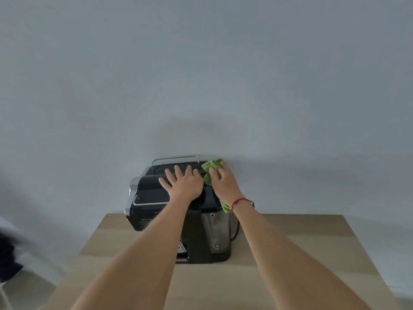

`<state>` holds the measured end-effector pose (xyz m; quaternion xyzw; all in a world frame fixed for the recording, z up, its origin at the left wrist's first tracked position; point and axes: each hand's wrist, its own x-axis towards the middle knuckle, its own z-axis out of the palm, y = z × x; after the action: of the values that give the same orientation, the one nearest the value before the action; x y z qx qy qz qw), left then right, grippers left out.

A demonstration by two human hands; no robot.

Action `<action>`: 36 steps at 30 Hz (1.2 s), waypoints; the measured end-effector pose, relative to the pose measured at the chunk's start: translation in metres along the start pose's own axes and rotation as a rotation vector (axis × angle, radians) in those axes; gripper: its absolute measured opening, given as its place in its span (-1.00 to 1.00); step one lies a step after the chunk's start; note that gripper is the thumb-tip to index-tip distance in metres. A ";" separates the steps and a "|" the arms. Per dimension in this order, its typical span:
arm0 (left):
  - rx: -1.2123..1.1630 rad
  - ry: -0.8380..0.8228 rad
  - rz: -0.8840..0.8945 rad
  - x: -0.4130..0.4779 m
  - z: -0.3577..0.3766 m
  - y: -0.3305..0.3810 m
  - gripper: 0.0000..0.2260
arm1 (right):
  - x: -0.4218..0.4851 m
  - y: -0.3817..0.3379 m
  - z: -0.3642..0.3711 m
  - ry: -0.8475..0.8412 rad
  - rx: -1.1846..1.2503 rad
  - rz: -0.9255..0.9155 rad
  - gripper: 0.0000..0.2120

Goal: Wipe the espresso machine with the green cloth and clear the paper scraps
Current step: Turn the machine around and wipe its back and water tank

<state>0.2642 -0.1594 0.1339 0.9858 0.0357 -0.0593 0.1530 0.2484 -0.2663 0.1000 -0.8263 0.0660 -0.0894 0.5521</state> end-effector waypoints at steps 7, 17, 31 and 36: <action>0.026 -0.016 -0.010 0.009 0.005 0.001 -0.50 | 0.046 -0.004 0.000 -0.037 -0.255 0.054 -0.58; -0.001 -0.033 -0.020 0.003 -0.002 0.001 -0.52 | -0.050 -0.001 0.027 0.250 0.030 -0.083 -0.64; 0.073 -0.031 0.004 0.007 0.005 0.000 -0.37 | 0.000 0.053 0.013 0.015 0.782 0.555 -0.27; 0.217 0.064 0.014 -0.004 0.006 0.015 -0.36 | -0.051 0.082 0.047 0.255 0.924 0.902 -0.39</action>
<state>0.2610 -0.1758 0.1327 0.9982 0.0270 -0.0301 0.0448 0.2082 -0.2444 0.0022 -0.3786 0.4257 0.0347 0.8211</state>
